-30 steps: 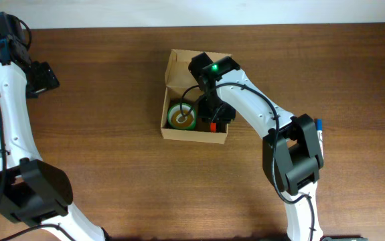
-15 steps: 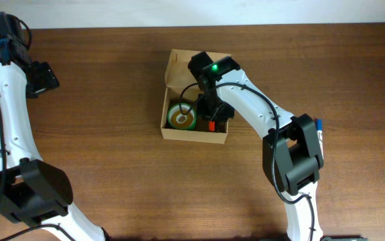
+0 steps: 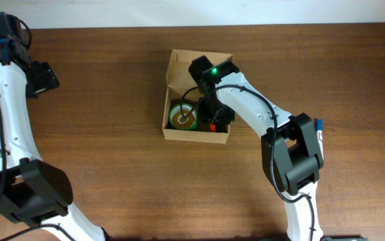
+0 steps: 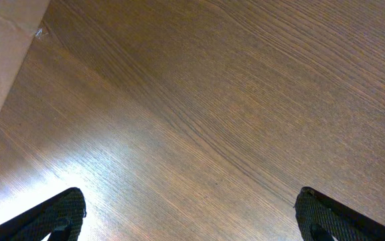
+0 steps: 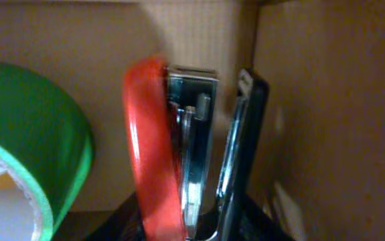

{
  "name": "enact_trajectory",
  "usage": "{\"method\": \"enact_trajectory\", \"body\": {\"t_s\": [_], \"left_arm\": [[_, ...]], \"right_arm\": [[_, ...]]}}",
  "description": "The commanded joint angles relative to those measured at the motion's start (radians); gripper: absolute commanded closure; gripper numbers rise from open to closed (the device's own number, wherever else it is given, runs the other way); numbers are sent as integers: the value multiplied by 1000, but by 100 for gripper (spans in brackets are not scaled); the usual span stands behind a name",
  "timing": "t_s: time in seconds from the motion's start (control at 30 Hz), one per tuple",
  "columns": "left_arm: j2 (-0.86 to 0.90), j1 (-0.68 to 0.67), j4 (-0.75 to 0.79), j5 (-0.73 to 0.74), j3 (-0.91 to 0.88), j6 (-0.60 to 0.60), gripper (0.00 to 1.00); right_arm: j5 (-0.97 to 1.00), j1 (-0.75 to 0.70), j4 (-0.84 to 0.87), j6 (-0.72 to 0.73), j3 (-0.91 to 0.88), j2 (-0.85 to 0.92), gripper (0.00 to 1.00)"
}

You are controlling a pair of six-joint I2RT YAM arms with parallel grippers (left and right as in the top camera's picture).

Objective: Pack container
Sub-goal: 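Lower the stapler upright, open the right gripper and lift out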

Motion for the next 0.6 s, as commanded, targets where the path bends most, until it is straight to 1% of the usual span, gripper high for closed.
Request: {"method": "enact_trajectory", "body": {"t_s": [0.0,0.07,0.1,0.17,0.4,0.43,0.5,0.57], "left_arm": [[-30,6,0,4,-5,16,0],[-30,6,0,4,-5,16,0],[-30,6,0,4,-5,16,0],[-30,6,0,4,-5,16,0],[-30,6,0,4,-5,16,0],[-30,6,0,4,-5,16,0],[-30,6,0,4,-5,16,0],[-30,6,0,4,-5,16,0]], "right_arm": [[26,3,8,-19,-9,5,51],[36,3,10,-19,-9,5,48],[40,3,10,-19,-9,5,44],[40,3,10,-27,-9,5,44],[43,3,56,-117,18,5,58],[48,3,50,-146,50,5,63],[77,3,25,-155,95,5,72],[106,3,-22,-181,169,5,83]]}}
